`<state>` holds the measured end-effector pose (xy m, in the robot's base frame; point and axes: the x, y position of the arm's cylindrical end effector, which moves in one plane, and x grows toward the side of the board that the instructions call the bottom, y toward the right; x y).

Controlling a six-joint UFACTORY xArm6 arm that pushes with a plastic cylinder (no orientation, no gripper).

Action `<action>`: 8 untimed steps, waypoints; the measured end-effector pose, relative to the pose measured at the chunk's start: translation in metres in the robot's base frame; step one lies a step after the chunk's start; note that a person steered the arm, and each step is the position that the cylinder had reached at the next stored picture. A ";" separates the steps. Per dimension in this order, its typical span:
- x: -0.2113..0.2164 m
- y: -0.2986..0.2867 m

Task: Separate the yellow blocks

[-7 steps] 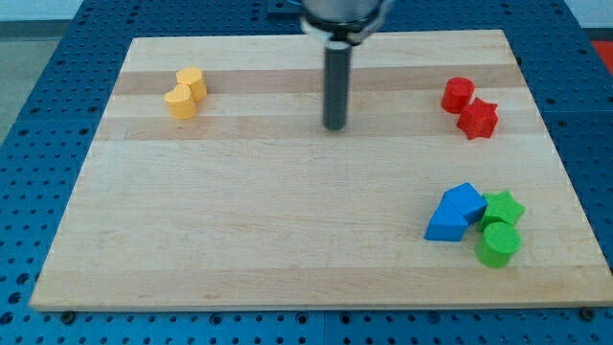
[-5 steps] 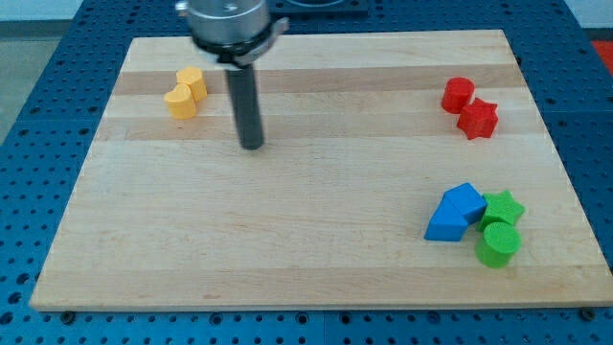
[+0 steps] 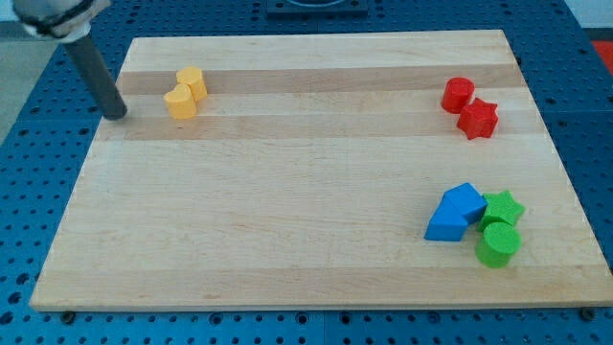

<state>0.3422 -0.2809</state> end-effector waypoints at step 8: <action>0.010 0.292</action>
<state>0.3526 0.0112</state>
